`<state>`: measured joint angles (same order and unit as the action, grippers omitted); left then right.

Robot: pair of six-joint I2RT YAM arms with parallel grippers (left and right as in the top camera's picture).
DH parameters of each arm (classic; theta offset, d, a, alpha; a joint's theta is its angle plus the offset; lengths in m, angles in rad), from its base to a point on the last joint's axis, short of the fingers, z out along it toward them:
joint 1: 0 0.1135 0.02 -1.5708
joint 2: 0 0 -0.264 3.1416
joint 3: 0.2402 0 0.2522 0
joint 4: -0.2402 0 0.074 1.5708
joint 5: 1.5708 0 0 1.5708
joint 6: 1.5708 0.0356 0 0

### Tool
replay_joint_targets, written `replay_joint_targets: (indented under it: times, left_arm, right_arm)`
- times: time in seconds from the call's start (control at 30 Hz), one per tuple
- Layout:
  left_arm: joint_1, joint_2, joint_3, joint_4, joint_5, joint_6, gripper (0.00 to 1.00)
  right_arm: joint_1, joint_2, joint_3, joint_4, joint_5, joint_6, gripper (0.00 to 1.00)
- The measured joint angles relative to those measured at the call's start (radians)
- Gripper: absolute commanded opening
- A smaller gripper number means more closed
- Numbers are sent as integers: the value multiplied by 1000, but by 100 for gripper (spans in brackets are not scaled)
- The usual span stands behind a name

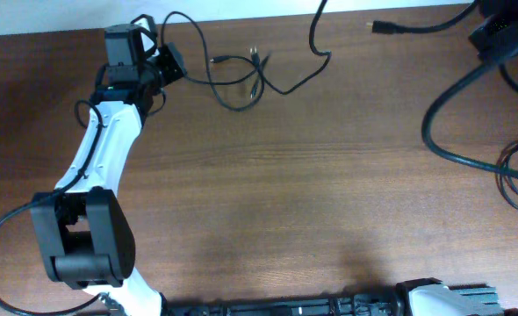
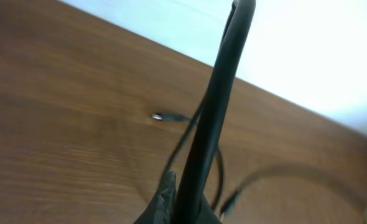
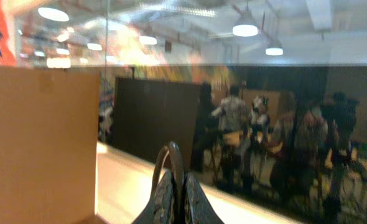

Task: Untangle cables
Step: 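Pull the grasped cable up toward the top left with the left gripper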

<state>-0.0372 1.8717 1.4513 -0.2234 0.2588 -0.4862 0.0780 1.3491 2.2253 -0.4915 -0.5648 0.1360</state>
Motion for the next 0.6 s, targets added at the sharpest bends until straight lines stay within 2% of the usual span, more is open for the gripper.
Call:
replay_joint_targets:
  times: [0.23, 0.3, 0.33, 0.43, 0.6]
  left_arm:
    - [120, 0, 0, 1, -77, -374, 0]
    - [147, 0, 0, 2, -77, -463, 0]
    - [174, 0, 0, 2, -74, -560, 0]
    - [215, 0, 0, 14, -48, -727, 0]
    - [239, 0, 0, 72, 17, -891, 0]
  right_arm:
    - [0, 0, 0, -143, 36, -61, 4]
    - [0, 0, 0, -195, 44, -84, 4]
    - [0, 0, 0, -237, 48, -97, 4]
    - [0, 0, 0, -350, 63, -150, 4]
    - [0, 0, 0, -455, 71, -210, 4]
